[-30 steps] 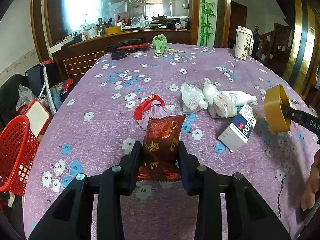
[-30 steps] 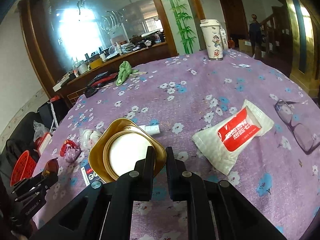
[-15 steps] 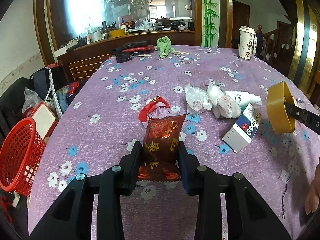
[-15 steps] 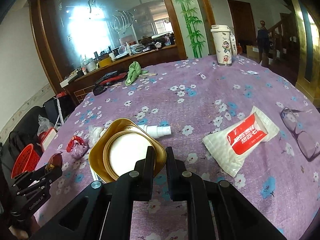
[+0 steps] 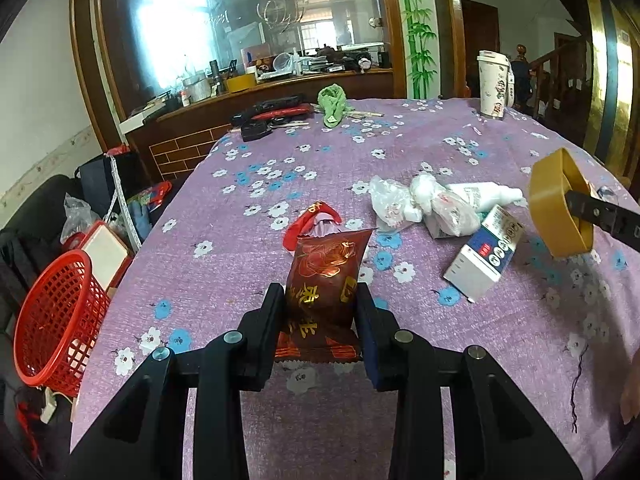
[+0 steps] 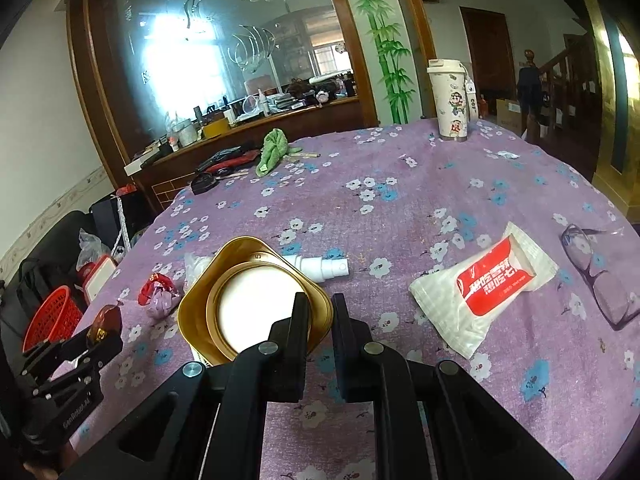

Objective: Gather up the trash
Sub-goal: 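Carry the snack bag and yellow container with both tools to the wastebasket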

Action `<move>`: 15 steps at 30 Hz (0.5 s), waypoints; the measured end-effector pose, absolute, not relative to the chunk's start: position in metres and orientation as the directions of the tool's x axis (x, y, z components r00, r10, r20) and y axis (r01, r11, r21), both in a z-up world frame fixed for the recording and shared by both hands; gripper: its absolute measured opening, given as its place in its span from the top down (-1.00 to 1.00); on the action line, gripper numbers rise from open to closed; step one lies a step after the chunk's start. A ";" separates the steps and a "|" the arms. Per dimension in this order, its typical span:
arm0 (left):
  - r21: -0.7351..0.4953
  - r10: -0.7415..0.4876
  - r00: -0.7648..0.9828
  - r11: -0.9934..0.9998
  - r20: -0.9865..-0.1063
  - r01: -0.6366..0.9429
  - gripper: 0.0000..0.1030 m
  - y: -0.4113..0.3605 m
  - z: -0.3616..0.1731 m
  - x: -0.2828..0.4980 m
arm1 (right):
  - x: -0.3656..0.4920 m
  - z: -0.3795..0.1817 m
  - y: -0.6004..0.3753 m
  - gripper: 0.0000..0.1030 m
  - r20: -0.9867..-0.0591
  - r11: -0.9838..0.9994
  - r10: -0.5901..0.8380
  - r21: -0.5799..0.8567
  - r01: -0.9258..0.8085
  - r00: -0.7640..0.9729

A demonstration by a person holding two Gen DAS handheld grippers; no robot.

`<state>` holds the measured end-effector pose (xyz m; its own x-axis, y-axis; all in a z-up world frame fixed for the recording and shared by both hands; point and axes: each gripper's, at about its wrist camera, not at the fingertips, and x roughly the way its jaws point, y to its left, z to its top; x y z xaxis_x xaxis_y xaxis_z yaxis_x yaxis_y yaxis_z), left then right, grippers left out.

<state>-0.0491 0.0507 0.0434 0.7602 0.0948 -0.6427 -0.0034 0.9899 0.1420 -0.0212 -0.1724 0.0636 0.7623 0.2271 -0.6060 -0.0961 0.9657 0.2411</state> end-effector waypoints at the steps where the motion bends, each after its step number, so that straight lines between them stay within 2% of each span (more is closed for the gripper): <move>1: 0.144 0.093 0.760 0.990 -0.643 0.001 0.34 0.050 0.043 -0.051 | -0.022 0.064 -0.172 0.78 -0.610 0.966 0.225 0.239 -0.095 0.760; 15: 0.147 0.085 0.760 0.989 -0.644 0.014 0.34 0.048 0.041 -0.063 | -0.050 0.065 -0.149 0.78 -0.662 0.977 0.207 0.183 -0.112 0.720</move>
<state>-0.0633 0.0481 0.0415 0.7604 0.0852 -0.6439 0.0135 0.9891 0.1468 -0.0495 -0.1487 0.0650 0.7203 0.2072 -0.6620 -0.1123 0.9766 0.1835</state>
